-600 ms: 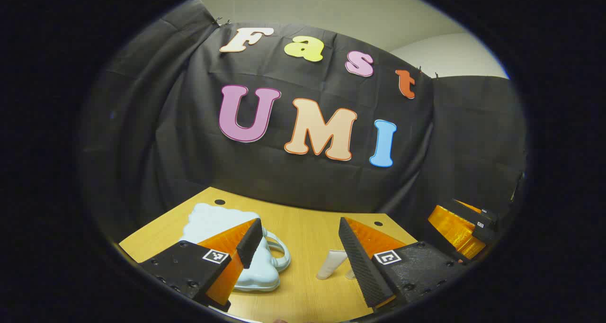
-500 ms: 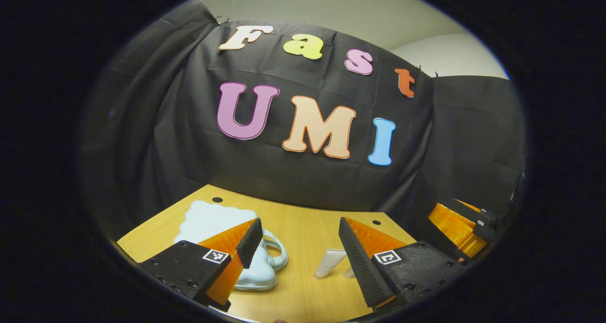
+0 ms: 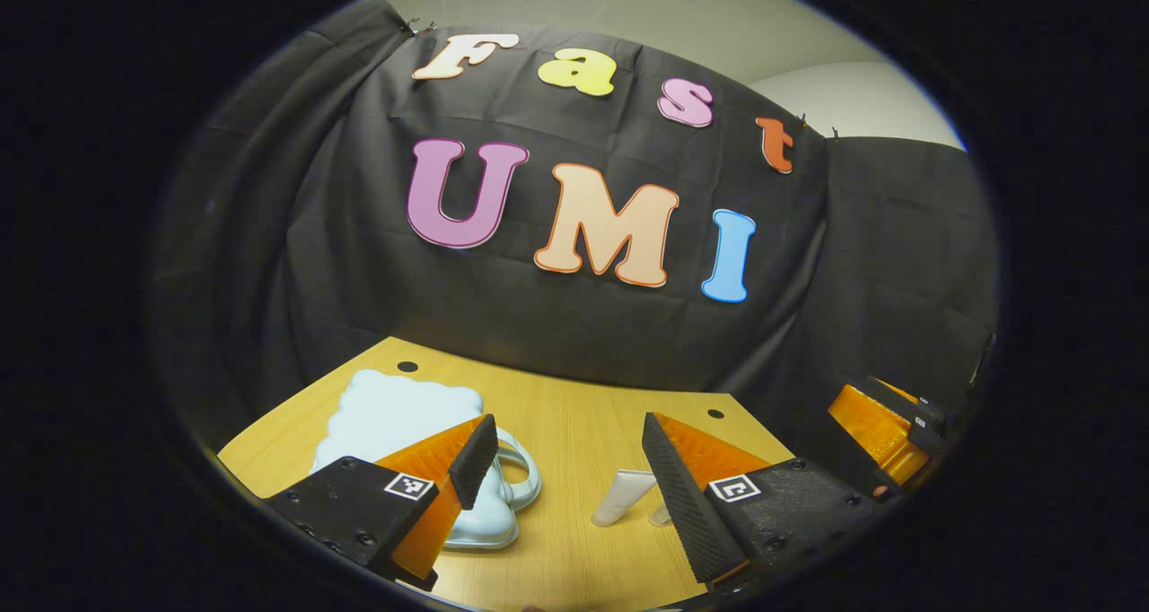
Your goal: First open the suitcase, pack the skin care products into it, and then close the suitcase.
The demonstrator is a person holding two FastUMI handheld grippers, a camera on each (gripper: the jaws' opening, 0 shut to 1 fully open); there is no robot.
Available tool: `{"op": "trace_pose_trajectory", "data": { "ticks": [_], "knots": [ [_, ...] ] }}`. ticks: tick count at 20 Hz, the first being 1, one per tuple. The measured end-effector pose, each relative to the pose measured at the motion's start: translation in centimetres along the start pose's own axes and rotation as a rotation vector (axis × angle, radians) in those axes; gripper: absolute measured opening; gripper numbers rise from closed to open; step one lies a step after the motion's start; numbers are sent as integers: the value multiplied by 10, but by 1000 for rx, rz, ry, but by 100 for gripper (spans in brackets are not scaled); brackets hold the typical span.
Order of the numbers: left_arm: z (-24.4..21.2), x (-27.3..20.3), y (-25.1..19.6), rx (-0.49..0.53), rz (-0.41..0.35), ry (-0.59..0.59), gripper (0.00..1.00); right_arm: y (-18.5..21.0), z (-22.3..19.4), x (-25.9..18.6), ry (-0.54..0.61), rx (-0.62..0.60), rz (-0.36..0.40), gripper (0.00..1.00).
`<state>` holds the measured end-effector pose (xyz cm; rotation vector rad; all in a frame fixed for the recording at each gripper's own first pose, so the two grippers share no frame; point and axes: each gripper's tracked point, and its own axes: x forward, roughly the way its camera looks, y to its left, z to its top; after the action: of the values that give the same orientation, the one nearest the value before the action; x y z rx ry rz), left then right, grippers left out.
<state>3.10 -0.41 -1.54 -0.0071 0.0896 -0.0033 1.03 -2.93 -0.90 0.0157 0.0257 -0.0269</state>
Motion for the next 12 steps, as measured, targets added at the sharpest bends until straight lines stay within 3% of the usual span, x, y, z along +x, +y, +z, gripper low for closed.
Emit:
{"op": "trace_pose_trajectory", "data": {
  "ticks": [7,12],
  "knots": [
    [-34,65,2,14,-38,229,95,-5,-18,2,41,-23,7,99],
    [-54,115,14,29,-25,376,95,10,-30,2,69,-52,59,99]
  ]
}}
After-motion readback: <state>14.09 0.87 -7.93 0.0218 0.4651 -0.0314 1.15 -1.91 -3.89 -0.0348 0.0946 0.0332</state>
